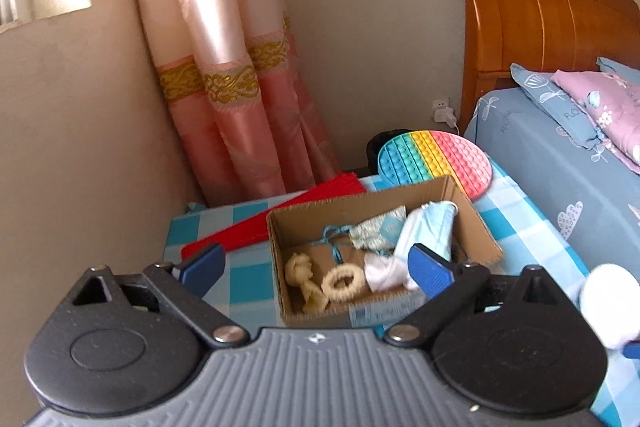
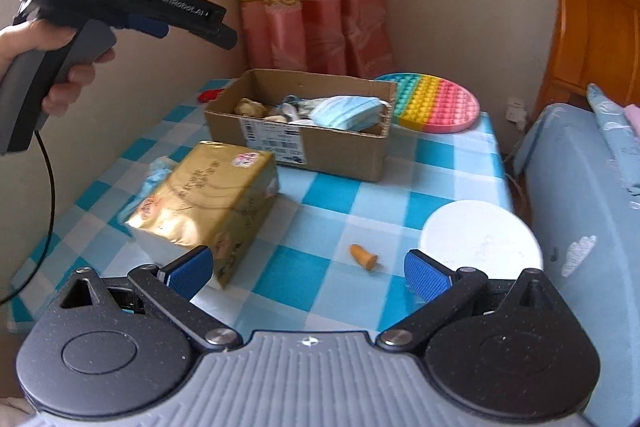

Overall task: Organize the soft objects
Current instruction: 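Move the left gripper down toward the orange earplug on the table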

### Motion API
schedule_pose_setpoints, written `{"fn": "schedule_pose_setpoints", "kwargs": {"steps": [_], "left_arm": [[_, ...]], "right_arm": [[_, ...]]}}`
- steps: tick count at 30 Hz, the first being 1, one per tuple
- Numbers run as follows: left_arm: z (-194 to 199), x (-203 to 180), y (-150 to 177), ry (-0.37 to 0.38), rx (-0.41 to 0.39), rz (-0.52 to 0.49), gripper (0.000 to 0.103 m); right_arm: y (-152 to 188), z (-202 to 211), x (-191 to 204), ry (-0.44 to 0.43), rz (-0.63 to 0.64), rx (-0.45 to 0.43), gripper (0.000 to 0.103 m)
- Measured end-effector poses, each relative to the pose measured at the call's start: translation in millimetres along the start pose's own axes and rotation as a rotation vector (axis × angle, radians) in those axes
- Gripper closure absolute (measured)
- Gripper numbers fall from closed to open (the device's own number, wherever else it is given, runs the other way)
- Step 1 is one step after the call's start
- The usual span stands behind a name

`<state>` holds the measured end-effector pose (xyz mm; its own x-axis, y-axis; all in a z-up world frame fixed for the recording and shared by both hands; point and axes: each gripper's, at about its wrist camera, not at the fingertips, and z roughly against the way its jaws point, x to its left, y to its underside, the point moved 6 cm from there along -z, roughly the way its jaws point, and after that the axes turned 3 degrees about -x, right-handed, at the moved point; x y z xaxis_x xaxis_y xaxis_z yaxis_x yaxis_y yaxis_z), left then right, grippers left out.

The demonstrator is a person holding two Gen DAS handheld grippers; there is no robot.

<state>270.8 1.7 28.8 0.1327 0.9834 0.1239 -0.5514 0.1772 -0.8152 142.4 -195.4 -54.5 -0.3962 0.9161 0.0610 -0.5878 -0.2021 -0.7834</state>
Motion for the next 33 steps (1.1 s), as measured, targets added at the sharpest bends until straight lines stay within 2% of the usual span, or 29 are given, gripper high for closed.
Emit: {"fn": "schedule_pose_setpoints", "kwargs": {"steps": [4, 12, 18, 26, 33], "left_arm": [[26.9, -2.6, 17.2, -0.019, -0.018, -0.015, 0.005], [62.8, -4.9, 61.1, -0.019, -0.009, 0.027, 0.005], [73.3, -17.6, 104.2, -0.019, 0.039, 0.039, 0.005], [57.1, -31.4, 158.4, 0.028, 0.145, 0.067, 0.005], [38.0, -38.7, 187.1, 0.044, 0.204, 0.061, 0.005]], "right_arm": [[5.9, -3.3, 2.3, -0.042, 0.004, 0.002, 0.000], [23.3, -4.7, 10.3, -0.007, 0.061, 0.016, 0.000], [40.2, -4.8, 7.4, 0.041, 0.083, -0.005, 0.000], [61.1, -13.2, 1.9, 0.031, 0.080, 0.032, 0.000], [77.2, -25.0, -2.0, 0.032, 0.068, 0.064, 0.000]]}}
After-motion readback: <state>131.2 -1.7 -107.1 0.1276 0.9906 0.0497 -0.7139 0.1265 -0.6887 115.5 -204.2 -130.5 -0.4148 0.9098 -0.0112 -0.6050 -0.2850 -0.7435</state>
